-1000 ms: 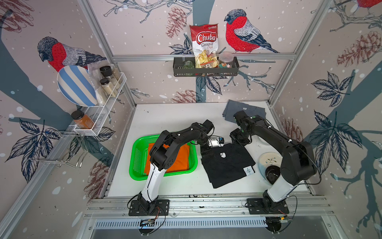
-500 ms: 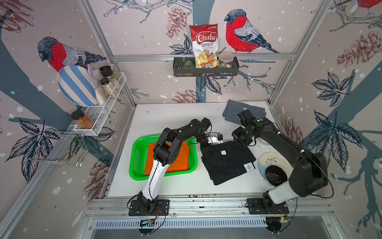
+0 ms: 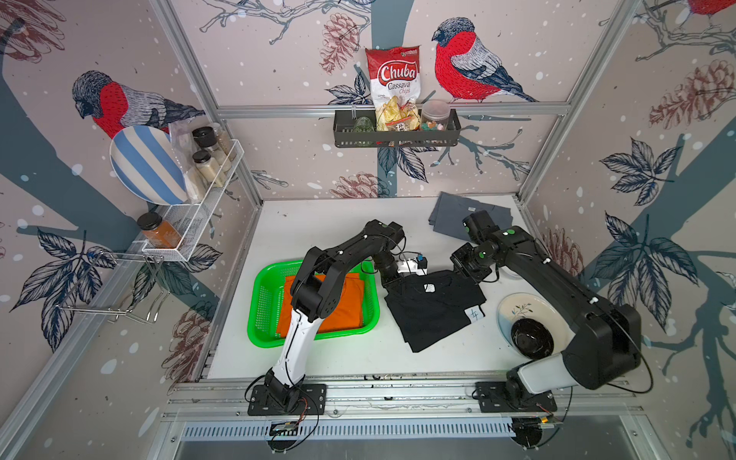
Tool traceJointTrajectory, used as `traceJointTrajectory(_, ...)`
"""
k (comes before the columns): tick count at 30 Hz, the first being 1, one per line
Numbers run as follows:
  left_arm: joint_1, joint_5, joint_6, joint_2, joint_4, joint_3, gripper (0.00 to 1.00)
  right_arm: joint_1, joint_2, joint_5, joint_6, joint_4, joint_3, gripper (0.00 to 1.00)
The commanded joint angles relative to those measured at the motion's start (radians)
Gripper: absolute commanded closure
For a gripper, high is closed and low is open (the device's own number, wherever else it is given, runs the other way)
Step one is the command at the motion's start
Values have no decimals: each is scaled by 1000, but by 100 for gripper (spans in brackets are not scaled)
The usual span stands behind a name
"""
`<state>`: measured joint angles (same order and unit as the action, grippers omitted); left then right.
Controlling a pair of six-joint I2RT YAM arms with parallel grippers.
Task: Put the folded t-shirts into the basket
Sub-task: Pick up the T-shirt from the center of the board.
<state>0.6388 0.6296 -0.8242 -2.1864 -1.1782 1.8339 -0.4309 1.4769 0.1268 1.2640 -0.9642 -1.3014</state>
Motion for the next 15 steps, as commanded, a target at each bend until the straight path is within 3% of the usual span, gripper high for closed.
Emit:
traceJointTrajectory(1, -4, -6, 9, 69, -78, 28, 100, -11, -16, 2, 30, -59, -37, 100)
traceJointTrajectory(8, -4, -168, 6, 202, -205, 104, 100, -23, -42, 49, 144, -39, -137, 100)
traceJointTrajectory(15, -8, -331, 23, 359, -345, 235, 100, -135, -49, 29, 255, 5, -334, 100)
